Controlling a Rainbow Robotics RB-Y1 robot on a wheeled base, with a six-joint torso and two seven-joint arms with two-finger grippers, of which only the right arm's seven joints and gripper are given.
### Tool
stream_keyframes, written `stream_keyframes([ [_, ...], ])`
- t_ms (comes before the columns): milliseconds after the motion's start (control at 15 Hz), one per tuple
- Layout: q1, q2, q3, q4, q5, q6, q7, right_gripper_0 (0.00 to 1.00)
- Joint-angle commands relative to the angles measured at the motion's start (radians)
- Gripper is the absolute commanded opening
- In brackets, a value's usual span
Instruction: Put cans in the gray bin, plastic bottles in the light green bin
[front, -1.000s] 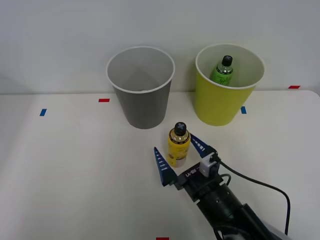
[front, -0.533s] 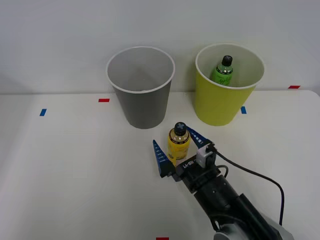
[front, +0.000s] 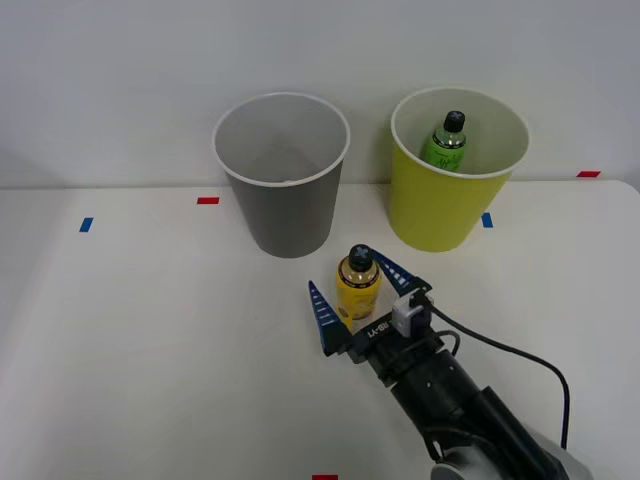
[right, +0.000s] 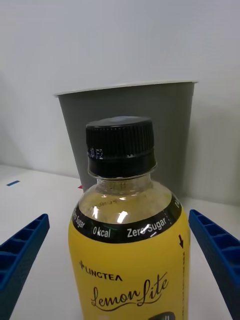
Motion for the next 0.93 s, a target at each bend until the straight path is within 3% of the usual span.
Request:
stream_keyframes([
  [67,0.000,-0.006,0.002,0.000,0.006,0.001,0.013,0.19],
  [133,0.000,-0.009,0.003,-0.001,0.007,0.001,0.018,0.05],
  [200,0.000,-0.009,0.003,-0.001,0.006,0.001,0.021,0.00],
  [533,0.000,-0.012,-0.004,0.000,-0.008,-0.011,0.024,0.00],
  [933,0.029,-0.001,-0.018,-0.021,0.073,-0.036,0.010,0.00],
])
